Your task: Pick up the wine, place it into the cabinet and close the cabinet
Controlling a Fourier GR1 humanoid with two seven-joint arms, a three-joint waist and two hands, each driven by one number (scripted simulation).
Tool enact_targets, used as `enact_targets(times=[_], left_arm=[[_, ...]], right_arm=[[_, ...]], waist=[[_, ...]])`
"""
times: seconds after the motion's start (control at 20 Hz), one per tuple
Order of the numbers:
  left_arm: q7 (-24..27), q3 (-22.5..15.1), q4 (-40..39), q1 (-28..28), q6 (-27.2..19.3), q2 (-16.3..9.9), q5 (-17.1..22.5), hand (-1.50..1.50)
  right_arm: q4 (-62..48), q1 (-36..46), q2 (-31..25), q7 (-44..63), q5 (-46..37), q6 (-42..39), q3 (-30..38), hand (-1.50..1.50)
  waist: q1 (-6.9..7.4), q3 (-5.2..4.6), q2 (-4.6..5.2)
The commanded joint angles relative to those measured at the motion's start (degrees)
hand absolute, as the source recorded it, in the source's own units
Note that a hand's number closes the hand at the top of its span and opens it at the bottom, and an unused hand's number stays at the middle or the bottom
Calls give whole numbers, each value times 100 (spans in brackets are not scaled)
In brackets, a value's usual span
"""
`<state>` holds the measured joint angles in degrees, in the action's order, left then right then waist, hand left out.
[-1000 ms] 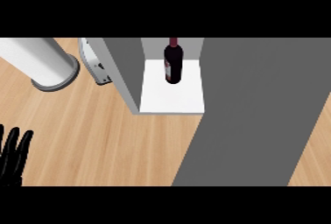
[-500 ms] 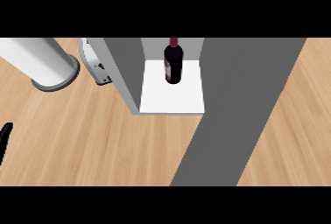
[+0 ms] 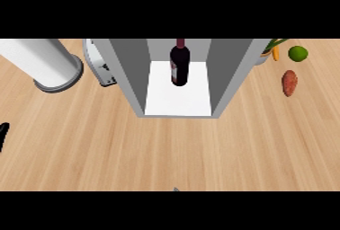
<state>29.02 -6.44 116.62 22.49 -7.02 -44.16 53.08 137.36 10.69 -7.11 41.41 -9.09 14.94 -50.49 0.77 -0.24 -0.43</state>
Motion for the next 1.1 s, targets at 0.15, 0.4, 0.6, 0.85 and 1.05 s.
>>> enact_targets(times=[0.15, 0.4, 0.6, 0.85, 1.05], left_arm=[[-386, -27, 41, -391, -125, 100, 89, -150], [-297, 84, -194, -385, 164, 185, 123, -150], [-436, -12, -300, -647, 73, 240, 71, -150], [-543, 120, -135, -556, 21, 319, 41, -150], [-477, -104, -467, -863, -170, 595, -290, -150]], right_arm=[[-879, 1625, 665, 221, 85, 790, -292, 150], [-1334, 2365, 659, 187, 691, 1258, 112, 150], [-1941, 3347, 670, 190, 1237, 1577, 546, 150], [-3311, 4678, 697, -175, 2068, 1403, 1578, 150], [-4430, 5494, 705, -677, 2226, 1335, 1951, 150]], waist=[[48, 4, 48], [155, -1, 57], [197, -5, 75], [170, 14, 65], [100, 14, 80]])
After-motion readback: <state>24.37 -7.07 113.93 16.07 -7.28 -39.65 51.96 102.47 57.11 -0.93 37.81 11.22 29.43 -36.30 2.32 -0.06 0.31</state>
